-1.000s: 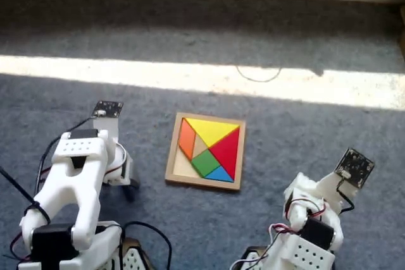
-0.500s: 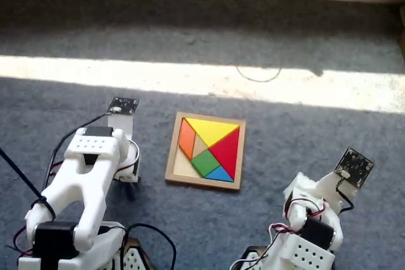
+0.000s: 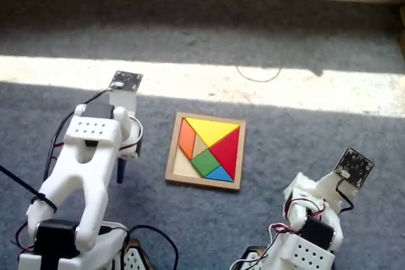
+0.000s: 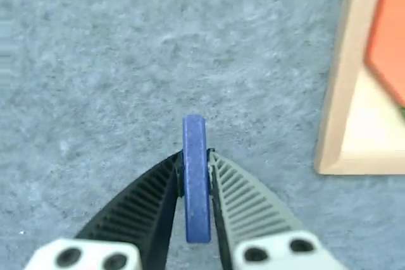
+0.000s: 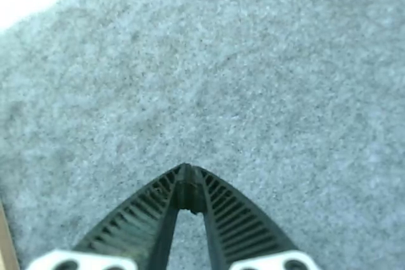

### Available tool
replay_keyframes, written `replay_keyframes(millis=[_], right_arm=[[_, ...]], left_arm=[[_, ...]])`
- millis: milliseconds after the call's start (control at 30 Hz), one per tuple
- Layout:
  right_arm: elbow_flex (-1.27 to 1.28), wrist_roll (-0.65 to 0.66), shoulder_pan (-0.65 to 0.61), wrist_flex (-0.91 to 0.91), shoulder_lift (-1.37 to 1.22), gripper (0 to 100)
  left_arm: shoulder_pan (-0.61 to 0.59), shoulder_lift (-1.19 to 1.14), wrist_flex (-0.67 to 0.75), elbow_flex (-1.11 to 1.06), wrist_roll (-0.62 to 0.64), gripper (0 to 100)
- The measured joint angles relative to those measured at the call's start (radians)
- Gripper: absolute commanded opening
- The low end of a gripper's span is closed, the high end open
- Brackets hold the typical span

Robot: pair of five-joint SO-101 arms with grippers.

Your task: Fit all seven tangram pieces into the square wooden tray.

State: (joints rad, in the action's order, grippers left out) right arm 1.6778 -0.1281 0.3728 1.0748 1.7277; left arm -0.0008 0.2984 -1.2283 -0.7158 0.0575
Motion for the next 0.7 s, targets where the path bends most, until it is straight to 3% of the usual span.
replay_keyframes(millis=[433, 567, 700], right_arm=[[0.000, 0.000, 0.000, 0.000, 0.000, 0.5], [0.000, 0.000, 0.000, 0.000, 0.000, 0.5], [0.000, 0.000, 0.000, 0.000, 0.000, 0.5]], left_arm=[[0.336, 0.000, -0.002, 0.195, 0.298, 1], [0.394, 0.000, 0.049, 0.201, 0.377, 5], [0.439, 0.000, 0.107, 0.201, 0.445, 3]])
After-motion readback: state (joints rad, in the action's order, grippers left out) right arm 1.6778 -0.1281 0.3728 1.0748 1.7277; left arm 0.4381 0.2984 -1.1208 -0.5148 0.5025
